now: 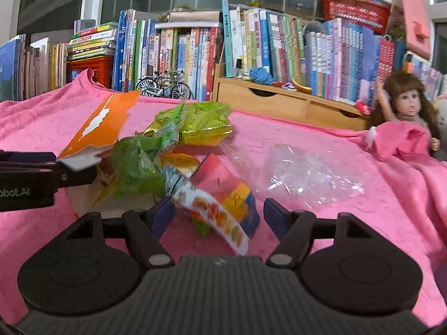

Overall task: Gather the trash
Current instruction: 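Grasp the orange snack box with the left tool while the right tool grasps a printed snack wrapper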

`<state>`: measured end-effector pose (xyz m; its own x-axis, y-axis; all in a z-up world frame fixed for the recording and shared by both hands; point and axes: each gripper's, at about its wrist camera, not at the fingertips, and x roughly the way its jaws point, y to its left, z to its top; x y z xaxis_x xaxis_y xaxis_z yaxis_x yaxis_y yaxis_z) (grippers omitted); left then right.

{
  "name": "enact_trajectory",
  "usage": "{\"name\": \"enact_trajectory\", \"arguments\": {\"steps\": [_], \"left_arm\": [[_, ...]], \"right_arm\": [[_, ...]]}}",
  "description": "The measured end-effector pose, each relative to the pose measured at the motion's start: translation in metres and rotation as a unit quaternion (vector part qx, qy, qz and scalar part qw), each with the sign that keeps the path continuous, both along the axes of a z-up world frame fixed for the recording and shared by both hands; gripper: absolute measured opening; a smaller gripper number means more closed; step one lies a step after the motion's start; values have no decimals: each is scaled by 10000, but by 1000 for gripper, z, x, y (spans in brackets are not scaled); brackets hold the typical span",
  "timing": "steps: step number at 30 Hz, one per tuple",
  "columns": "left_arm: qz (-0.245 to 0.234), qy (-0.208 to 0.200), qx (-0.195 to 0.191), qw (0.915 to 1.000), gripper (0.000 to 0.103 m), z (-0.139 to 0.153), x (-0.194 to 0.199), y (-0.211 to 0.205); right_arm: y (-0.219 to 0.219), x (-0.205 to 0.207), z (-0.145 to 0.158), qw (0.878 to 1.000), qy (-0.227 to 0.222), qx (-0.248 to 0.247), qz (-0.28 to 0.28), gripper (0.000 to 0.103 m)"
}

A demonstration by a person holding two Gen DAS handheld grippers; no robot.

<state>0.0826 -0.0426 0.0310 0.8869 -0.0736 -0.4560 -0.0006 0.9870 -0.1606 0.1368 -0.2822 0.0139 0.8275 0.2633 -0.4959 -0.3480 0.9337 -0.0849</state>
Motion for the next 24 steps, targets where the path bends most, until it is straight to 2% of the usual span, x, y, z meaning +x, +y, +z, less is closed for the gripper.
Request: {"name": "enact_trajectory", "arguments": {"steps": [1,3,4,5,8,10,15,24], "left_arm": [[-32,-10,-90,10000,47,0,1,3],[-45,-51,-129,9999,27,0,-2,8],[-16,-62,-88,9999,21,1,-3,9],[31,-79,-51,10000,17,1,-5,11],[128,-192,-40,9997,13,4,-13,19],[159,-282,-29,9995,11,8,-20,24],[155,-443,-43,9989,9,17,-40,36],[130,-453,-124,9988,12,23,-79,57]], "right_arm": [[0,4,-1,10000,39,27,20,81],[2,9,-3,9998,147,72,81,80],[2,10,-3,9996,200,118,128,71],[2,10,-4,9994,255,170,179,55],[5,3,-5,9995,232,135,140,29],[5,-4,-5,9998,151,103,103,24],[2,-22,2,9995,47,279,134,21],[-1,-63,18,9965,-6,651,529,23]]}}
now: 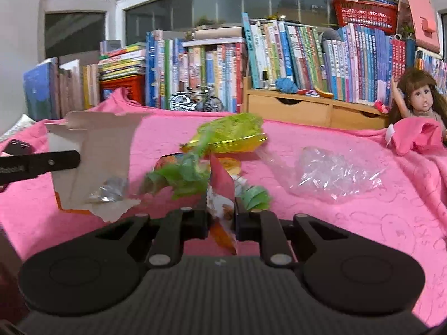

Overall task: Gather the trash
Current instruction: 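Grasp the orange snack box with the left tool while the right tool grasps a printed snack wrapper, then lift the orange box with the left tool while the right tool lifts the red wrapper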

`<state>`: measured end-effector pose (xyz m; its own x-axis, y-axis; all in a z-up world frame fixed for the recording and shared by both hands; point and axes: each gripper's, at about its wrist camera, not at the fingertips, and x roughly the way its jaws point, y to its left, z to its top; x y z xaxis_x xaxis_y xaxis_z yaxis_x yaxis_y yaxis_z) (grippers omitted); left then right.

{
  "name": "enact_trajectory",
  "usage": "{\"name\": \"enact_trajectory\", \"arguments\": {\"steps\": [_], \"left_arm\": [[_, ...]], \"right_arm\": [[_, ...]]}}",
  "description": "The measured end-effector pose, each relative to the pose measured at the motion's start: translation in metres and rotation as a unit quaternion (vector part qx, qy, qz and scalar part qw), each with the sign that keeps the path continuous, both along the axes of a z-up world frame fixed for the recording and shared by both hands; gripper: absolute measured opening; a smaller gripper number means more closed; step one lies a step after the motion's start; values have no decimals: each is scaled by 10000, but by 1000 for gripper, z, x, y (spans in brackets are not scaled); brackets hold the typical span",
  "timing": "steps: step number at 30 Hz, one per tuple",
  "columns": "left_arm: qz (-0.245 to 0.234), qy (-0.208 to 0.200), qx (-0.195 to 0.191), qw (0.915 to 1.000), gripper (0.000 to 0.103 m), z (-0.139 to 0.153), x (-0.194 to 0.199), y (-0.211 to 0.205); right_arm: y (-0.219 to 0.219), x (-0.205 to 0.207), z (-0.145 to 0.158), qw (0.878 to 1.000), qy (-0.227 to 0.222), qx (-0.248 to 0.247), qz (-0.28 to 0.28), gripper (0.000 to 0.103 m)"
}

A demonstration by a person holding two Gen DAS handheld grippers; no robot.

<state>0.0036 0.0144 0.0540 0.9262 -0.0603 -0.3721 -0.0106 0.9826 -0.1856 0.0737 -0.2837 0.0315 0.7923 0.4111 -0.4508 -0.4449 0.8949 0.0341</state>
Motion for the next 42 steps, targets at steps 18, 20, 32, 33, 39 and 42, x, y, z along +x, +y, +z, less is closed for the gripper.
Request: {"name": "enact_trajectory", "arguments": {"steps": [18,20,32,33,39,42], "left_arm": [[236,533,-95,9983,16,-40,4,20],[263,427,-45,9987,12,-36,1,18],[373,-251,300,9985,9,2,-19,21],[395,-259,268,9985,9,3,-20,23],[357,-278,187,9988,9,7,-32,26],[280,-294,153,9991,9,9,-41,26]], "right_arm": [[-4,-23,-37,9990,431,-95,-107,70],[2,-21,-37,9991,412,-92,-28,73],[31,-24,-41,9991,314,-257,129,39],[32,-27,-40,9993,217,-306,92,37],[32,-38,-27,9994,-92,-316,-105,21],[29,-43,-20,9996,-146,-204,-97,19]]}}
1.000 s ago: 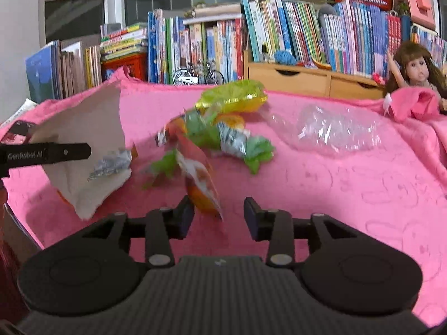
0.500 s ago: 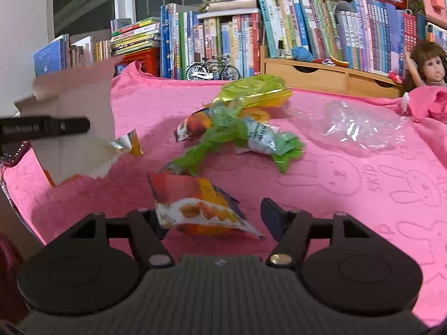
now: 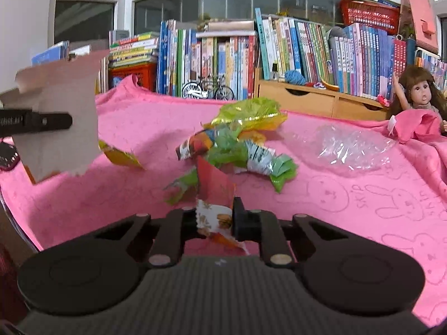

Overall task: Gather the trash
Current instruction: 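Lift the orange box with the left tool while the right tool lifts the red wrapper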

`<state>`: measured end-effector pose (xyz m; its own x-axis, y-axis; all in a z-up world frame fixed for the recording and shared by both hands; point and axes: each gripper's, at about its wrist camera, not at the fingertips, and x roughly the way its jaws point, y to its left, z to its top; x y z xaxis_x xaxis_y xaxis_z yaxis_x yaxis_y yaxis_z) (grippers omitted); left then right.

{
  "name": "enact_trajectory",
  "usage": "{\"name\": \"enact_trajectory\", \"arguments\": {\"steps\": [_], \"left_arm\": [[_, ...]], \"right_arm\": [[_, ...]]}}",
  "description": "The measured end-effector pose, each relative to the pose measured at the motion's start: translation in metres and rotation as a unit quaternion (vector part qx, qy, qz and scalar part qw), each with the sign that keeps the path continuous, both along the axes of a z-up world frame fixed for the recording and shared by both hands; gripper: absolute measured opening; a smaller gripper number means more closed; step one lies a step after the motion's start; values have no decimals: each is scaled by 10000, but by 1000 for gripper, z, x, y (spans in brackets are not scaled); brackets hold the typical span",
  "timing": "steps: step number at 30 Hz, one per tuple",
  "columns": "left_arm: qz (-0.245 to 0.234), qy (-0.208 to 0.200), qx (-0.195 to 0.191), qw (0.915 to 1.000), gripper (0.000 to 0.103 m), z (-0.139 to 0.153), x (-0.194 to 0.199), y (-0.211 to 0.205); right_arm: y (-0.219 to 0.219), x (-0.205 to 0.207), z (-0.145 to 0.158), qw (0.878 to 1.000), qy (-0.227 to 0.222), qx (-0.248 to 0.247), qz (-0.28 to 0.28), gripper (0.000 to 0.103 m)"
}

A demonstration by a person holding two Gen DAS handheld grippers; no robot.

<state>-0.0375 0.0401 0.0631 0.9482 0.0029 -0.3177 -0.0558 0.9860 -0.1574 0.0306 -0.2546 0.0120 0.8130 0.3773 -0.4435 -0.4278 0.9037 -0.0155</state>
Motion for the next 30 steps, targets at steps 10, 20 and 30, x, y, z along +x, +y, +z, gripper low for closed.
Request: {"name": "enact_trajectory", "arguments": {"steps": [10,20,30], "left_arm": [[-392,-8,-142,9991,9,7,-44,-6],[-554,95,-317,9979,9,3,-93,-8],[-839,403,-463,9946,9,-1,-118,-3]], "right_arm": [[-7,-30,11,9990,-48,410,144,18],[-20,-58,8,9976,52,673,159,18],[-27,-80,2,9951,232,941,194,18]]}}
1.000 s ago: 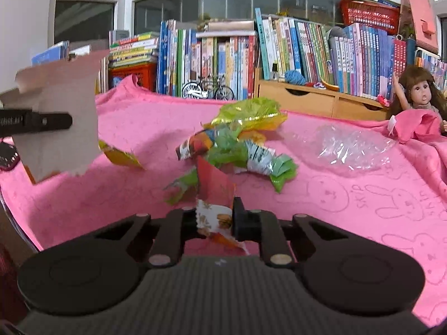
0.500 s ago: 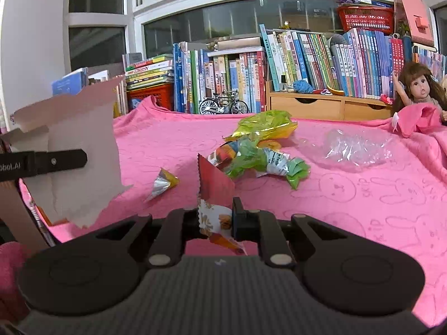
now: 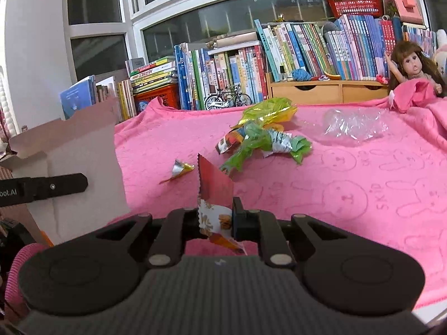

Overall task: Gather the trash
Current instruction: 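Lift the orange box with the left tool while the right tool lifts the red wrapper, then carry the box and wrapper down into the black-lined bin and open both tools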

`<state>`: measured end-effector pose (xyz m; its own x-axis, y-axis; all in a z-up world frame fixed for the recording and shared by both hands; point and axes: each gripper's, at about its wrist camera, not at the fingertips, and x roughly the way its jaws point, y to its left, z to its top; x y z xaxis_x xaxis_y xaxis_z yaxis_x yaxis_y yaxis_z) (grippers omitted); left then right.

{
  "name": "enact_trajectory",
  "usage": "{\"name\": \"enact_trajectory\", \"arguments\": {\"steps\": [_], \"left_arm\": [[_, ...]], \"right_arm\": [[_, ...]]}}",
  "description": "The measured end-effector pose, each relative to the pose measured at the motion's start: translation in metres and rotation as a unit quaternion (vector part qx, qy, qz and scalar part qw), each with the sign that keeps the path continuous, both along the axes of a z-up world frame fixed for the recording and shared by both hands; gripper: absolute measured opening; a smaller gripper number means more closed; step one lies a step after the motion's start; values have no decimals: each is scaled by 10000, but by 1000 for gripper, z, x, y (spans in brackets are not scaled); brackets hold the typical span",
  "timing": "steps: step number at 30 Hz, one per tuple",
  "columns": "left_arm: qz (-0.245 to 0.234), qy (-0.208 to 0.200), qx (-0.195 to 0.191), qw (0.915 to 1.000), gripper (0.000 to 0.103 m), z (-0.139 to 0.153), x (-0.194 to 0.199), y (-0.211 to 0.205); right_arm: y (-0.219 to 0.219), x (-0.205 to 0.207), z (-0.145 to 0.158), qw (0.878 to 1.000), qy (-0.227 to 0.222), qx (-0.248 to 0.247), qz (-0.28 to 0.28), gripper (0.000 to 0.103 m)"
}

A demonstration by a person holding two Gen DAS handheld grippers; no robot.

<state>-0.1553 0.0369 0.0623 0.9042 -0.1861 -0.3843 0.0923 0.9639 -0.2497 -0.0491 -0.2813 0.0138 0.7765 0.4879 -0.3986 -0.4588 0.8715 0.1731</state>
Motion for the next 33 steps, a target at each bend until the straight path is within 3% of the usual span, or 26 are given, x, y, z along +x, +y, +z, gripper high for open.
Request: {"name": "enact_trajectory", "arguments": {"steps": [10,22,33], "left_arm": [[-301,425,162,9985,9,-18,-20,-10],[-438,936,408,9938,9,-44,-17,-25],[-360,1753,655,9817,9,-95,-5,-34]], "right_arm": [[-3,-19,-19,9993,362,122,45,19],[-6,-32,-44,9968,795,79,14,19],[-1,-32,-91,9880,1530,-154,-161,19]]}}
